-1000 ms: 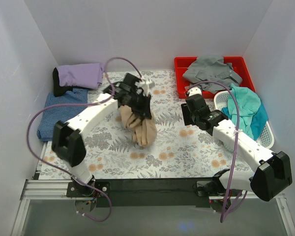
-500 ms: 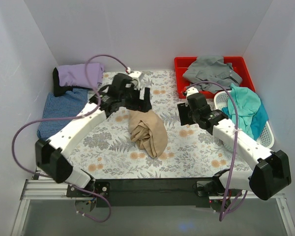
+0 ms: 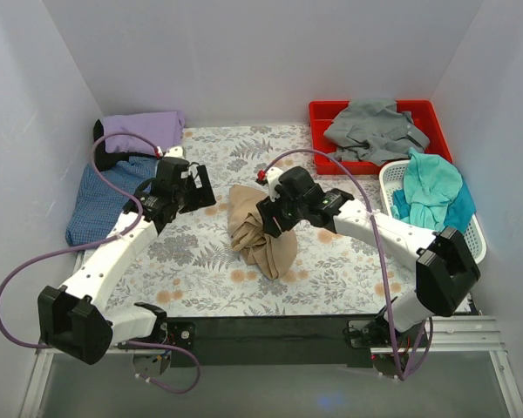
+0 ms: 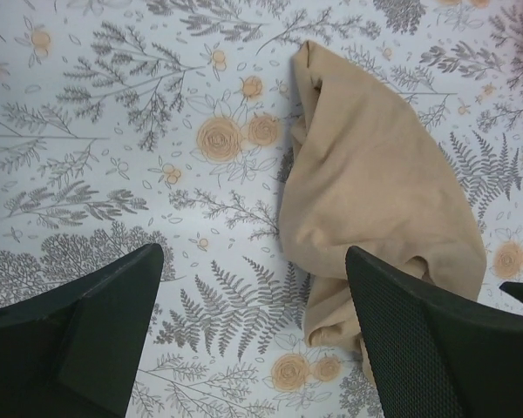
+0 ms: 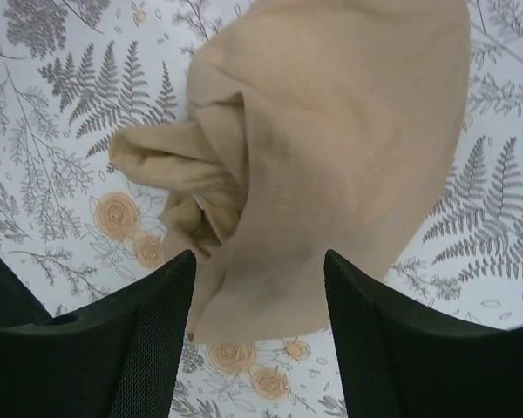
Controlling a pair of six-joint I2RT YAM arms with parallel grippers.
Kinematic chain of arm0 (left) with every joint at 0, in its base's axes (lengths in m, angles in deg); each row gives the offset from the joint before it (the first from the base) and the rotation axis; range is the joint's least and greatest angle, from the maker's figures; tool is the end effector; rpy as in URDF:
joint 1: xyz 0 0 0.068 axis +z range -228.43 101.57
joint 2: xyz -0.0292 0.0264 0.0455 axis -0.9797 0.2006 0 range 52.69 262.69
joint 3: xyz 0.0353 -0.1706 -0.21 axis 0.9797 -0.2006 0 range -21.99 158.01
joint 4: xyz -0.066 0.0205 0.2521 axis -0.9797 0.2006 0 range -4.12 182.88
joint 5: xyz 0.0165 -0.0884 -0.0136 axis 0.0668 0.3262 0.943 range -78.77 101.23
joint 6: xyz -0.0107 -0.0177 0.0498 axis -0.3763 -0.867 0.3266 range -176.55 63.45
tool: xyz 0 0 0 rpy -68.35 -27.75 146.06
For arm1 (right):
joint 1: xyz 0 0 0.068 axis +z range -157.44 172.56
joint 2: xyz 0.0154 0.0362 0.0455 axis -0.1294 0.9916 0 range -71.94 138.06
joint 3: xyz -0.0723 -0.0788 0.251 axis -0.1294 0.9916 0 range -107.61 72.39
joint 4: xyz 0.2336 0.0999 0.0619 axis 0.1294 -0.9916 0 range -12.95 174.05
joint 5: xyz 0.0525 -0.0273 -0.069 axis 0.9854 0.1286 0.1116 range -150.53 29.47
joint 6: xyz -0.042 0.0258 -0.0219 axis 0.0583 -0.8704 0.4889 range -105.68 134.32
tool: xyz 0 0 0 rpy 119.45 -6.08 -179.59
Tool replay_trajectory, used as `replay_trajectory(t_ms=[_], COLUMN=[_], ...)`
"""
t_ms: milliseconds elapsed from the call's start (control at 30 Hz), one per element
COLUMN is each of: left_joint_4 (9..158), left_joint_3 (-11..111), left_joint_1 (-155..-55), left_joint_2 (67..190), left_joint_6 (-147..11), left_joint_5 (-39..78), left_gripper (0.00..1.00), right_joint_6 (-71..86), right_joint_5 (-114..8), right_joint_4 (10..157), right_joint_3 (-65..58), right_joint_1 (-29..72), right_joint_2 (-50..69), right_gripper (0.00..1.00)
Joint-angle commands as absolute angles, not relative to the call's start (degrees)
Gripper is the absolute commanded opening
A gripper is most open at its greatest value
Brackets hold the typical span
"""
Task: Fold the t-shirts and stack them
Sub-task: Flatten the tshirt out
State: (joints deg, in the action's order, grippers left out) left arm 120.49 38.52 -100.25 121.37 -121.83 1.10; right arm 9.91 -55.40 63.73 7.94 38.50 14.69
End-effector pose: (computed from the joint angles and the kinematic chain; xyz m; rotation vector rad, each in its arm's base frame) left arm 0.2392 -0.0891 0.3100 -0.9628 2.1679 -0.5612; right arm 0.2304 0.2428 0.2662 -0.8847 2.2016 0.5402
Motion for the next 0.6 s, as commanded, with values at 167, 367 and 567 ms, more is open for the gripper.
replay_trajectory(t_ms=[167,367,567], left_joint_4=[117.52,117.08,115.67], left_joint_3=[35.84,35.75,34.96], left_joint_1=[-99.70,-99.61,-99.61], left_joint_2=[120.18,122.12,122.65], left_joint_6=[-126.42,-126.33,-126.51], left_joint_5=[4.20,6.83,8.68], left_gripper=[0.85,0.86,0.86], right_joint_6=[13.70,14.05,16.43], right_joint_5=[-53.94,-57.27,-62.63], right_joint_4=[66.91,67.34,67.26], right_joint_3=[-0.91,-3.72,-6.19], right_joint_1=[39.85,39.94,39.85], right_joint_2=[22.79,27.38,27.56], right_gripper=[0.68,0.67,0.28])
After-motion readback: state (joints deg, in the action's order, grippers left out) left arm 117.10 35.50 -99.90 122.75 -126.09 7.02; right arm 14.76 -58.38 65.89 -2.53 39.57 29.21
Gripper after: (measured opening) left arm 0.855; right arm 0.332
